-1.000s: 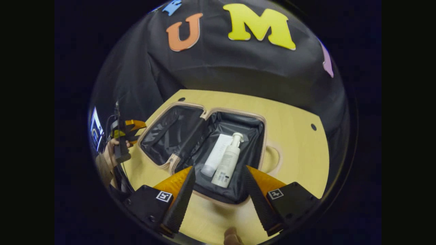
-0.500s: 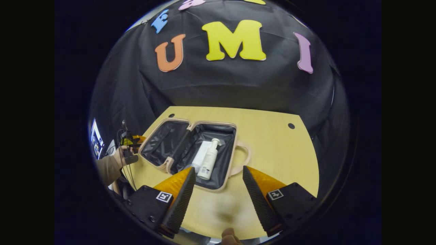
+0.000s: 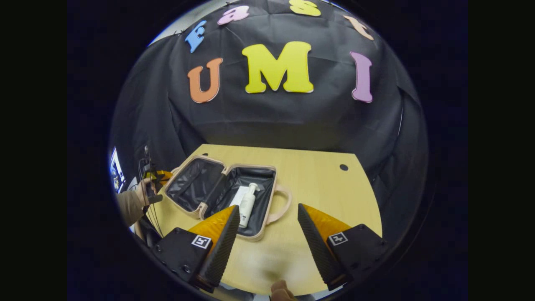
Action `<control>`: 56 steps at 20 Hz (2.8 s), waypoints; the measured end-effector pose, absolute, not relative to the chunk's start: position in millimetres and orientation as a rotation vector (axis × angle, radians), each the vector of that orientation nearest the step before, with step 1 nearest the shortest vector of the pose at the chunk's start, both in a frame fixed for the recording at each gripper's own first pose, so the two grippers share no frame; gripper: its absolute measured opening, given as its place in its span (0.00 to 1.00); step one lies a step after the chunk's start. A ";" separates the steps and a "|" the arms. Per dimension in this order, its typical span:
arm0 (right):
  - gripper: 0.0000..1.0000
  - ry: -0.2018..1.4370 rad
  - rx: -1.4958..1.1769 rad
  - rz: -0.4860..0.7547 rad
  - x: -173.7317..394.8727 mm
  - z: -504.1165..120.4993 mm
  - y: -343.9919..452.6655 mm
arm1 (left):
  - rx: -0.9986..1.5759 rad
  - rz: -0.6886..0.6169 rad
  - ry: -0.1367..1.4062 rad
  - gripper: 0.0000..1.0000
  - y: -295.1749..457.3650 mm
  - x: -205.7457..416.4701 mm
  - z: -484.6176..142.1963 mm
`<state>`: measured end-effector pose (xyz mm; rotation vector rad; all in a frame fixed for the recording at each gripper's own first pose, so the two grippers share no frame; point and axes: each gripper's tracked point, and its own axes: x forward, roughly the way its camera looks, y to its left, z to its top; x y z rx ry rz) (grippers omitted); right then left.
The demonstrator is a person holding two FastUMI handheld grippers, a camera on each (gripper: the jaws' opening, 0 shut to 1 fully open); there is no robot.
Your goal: First open the suitcase, pack the skin care products into it, and then close the suitcase.
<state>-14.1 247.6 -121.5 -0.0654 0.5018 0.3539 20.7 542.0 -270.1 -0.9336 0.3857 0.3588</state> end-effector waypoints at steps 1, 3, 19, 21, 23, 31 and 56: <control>0.83 0.486 -0.065 0.359 -13.8 -117.4 245.0 | -0.852 0.359 0.364 0.04 537.4 20.1 -249.2; 0.83 0.470 -0.062 0.368 -12.4 -113.3 241.6 | -0.719 0.362 0.338 0.04 530.4 23.9 -220.2; 0.80 0.442 -0.020 0.410 6.8 -107.2 183.7 | -0.060 0.207 0.113 0.03 318.8 33.8 -51.1; 0.83 0.446 -0.025 0.414 13.5 -108.9 177.2 | -0.005 0.161 0.087 0.03 282.4 35.1 -47.8; 0.79 0.455 -0.036 0.423 18.2 -113.1 172.5 | 0.029 0.128 0.080 0.03 253.2 38.2 -49.5; 0.83 0.486 -0.058 0.447 34.0 -125.0 141.4 | 0.095 -0.050 0.179 0.03 119.9 55.8 -101.7; 0.82 0.510 0.005 0.332 57.7 -117.7 86.7 | -0.051 -0.018 0.359 0.78 67.5 51.8 -111.6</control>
